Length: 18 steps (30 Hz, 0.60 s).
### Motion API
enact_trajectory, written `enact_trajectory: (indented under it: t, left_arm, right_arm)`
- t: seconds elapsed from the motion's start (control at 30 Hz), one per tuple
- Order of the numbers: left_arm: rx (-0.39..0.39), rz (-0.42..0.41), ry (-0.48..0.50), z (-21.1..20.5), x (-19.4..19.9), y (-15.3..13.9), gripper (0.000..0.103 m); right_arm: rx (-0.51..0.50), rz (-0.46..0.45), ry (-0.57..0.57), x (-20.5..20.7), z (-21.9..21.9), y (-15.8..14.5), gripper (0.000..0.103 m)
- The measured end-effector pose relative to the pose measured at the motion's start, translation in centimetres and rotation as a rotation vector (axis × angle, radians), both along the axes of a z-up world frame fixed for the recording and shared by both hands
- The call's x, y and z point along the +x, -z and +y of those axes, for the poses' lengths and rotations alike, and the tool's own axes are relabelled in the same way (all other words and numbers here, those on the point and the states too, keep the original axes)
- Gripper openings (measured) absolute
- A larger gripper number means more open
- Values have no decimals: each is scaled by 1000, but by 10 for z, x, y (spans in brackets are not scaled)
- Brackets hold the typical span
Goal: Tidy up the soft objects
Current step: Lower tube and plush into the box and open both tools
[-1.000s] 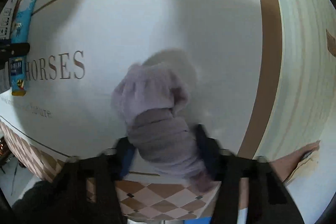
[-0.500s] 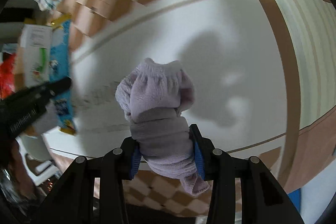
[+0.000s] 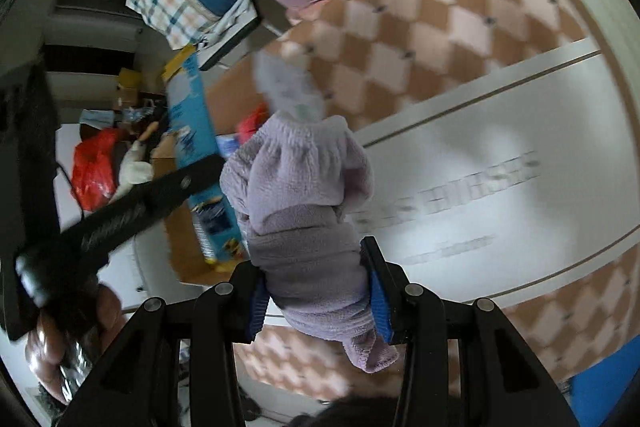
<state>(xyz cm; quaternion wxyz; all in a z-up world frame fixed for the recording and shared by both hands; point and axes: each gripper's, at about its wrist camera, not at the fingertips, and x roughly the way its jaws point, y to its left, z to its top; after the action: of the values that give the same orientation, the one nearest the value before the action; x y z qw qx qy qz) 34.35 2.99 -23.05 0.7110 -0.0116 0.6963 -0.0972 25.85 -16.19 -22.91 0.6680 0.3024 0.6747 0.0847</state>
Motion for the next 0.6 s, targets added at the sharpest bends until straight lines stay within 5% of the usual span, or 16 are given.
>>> enact_trajectory:
  t: [0.23, 0.6]
  left_arm:
    - [8, 119, 5, 41, 47, 38, 13]
    - [-2, 213, 60, 42, 64, 80, 16]
  right_arm:
    - [-49, 54, 29, 16, 84, 28, 45]
    - [-171, 110, 74, 38, 113, 75, 49]
